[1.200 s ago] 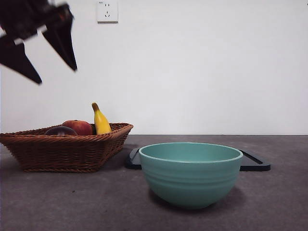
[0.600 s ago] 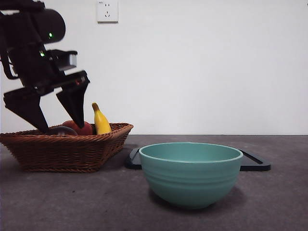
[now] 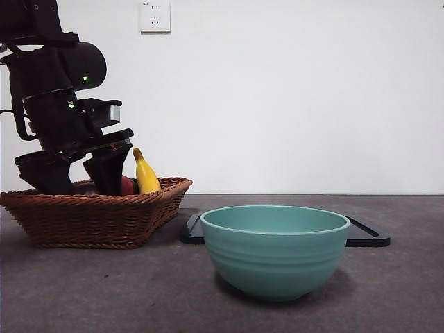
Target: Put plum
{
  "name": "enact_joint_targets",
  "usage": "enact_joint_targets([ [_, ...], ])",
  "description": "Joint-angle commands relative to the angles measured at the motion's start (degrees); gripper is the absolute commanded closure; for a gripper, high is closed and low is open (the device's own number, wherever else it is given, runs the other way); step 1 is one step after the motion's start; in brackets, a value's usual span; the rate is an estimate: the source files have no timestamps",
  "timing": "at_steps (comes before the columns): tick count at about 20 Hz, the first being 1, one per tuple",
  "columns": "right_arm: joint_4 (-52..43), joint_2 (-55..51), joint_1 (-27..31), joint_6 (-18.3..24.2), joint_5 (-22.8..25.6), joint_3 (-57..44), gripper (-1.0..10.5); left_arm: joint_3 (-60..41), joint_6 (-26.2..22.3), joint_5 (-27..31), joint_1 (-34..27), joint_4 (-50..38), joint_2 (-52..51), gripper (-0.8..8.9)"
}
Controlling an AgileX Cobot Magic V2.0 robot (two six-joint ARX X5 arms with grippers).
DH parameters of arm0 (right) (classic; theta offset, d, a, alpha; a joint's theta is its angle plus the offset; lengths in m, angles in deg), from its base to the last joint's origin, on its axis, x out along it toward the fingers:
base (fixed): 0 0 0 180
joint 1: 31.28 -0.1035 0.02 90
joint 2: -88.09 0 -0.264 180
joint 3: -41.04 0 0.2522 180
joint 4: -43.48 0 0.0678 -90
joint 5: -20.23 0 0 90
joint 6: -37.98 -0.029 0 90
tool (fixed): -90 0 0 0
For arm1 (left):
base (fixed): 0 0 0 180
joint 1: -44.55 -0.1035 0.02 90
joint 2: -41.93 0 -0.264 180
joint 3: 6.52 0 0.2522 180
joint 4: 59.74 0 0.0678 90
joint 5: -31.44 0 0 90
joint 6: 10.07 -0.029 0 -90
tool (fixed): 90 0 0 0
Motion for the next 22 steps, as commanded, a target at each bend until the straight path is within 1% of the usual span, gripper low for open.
enact_joint_targets([
  [1,-0.5,0.3,-0.3,-0.2,-0.1,1.2,6.1,1.2,-0.7,0.0,0.2,-0.2,1.1,5.43],
  [5,-0.5,0.3,-0.3,-0.2,-0.1,1.2,6.1,1.5,-0.8,0.0,0.2,1.3,1.0,5.42],
  [9,-0.5,0.3,-0.3,-0.2,-0.1,1.2,6.1,5.0,-0.8,-0.1,0.4,5.9,0.4,5.42],
  [14,-0.5,0.3,-0.3,-0.2,-0.1,1.2,6.1,7.9,-0.7,-3.7,2.1,6.7,-6.4,5.42],
  [18,-0.5,0.3,-0.3,-0.2,0.3,1.2,6.1,8.4,-0.7,-5.8,6.4,7.9,-14.7,5.42],
  [22,-0.5,0.3,-0.3,-0.2,0.3,1.2,6.1,8.4,-0.8,-8.1,13.2,9.0,-20.9,5.42],
])
